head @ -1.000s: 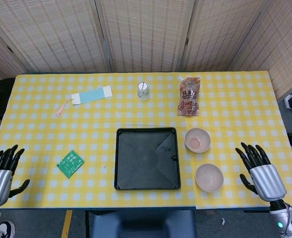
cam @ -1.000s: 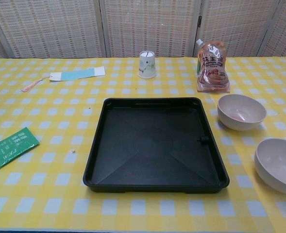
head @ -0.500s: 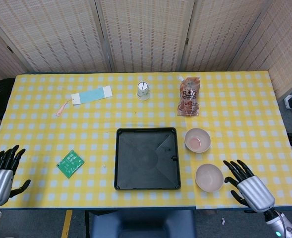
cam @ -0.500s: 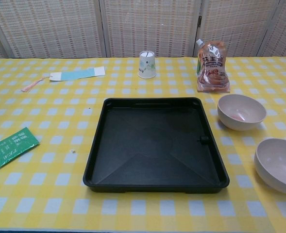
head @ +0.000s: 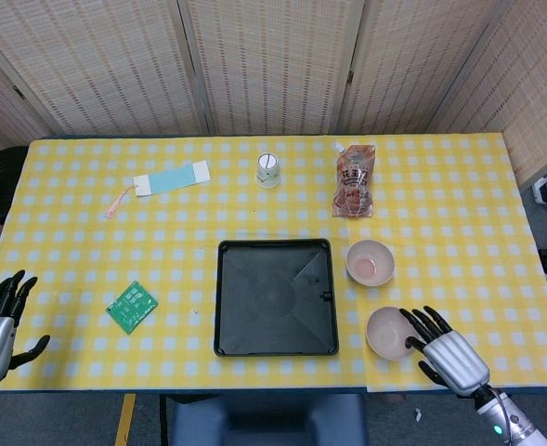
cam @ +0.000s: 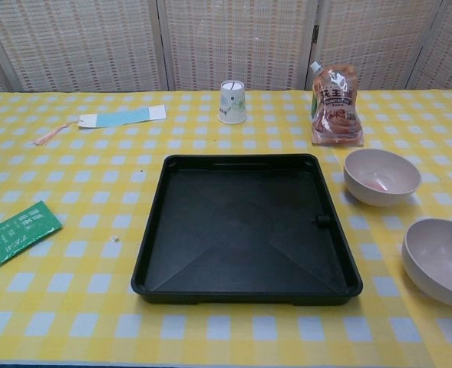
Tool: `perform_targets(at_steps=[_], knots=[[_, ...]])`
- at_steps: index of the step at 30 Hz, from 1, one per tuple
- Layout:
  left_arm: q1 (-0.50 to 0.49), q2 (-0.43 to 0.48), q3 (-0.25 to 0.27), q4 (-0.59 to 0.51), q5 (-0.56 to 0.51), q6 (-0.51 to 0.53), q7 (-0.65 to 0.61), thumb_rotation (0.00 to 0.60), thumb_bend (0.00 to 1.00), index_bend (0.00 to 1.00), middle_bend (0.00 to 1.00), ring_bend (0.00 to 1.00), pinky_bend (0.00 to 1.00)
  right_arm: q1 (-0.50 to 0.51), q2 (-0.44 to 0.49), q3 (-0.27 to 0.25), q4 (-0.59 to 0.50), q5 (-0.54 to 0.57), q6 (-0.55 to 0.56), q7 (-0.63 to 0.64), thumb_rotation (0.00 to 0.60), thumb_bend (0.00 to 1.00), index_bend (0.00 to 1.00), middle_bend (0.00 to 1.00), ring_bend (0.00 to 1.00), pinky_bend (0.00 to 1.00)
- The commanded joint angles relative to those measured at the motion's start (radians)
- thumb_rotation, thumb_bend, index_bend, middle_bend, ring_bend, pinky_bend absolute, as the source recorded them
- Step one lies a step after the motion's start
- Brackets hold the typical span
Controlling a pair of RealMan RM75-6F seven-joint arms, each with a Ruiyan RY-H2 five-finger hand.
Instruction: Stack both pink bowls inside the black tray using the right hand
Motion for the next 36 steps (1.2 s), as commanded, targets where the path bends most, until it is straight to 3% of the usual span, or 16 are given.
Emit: perform_targets(at_steps=[1,15,22,31,36], knots=[[-0.003,0.005,0.004,0.0,0.003,-0.01,-0.011,0.6,0.28,0.0,0.0,0.0,0.0,0.015,-0.014,-0.002,0.011,0.013,-0.03,0.004,0.6,0.42,0.42,0.0,0.0,0.0],[-0.005,0.015,0.012,0.001,0.022,-0.013,-0.04,0.6,0.28,0.0,0.0,0.0,0.0,0.047,-0.081,0.013,0.08,0.014,-0.029,-0.025,0.6,0.43,0.59,0.0,0.0,0.0],[-0.003,0.012,0.013,0.021,0.051,0.01,-0.08,0.6,0.28,0.0,0.0,0.0,0.0,0.054,-0.08,0.008,0.075,0.005,-0.008,-0.019,0.6,0.47,0.61,0.0,0.0,0.0],[0.002,0.02,0.011,0.022,0.053,0.023,-0.101,0.6,0.28,0.0,0.0,0.0,0.0,0.068,-0.038,0.016,0.006,-0.044,0.071,-0.052,0.6,0.47,0.62,0.0,0.0,0.0],[-0.002,0.02,0.015,0.018,0.053,0.01,-0.094,0.6,0.28,0.0,0.0,0.0,0.0,0.116,0.002,0.056,-0.098,-0.066,0.067,-0.113,0.6,0.47,0.62,0.0,0.0,0.0]])
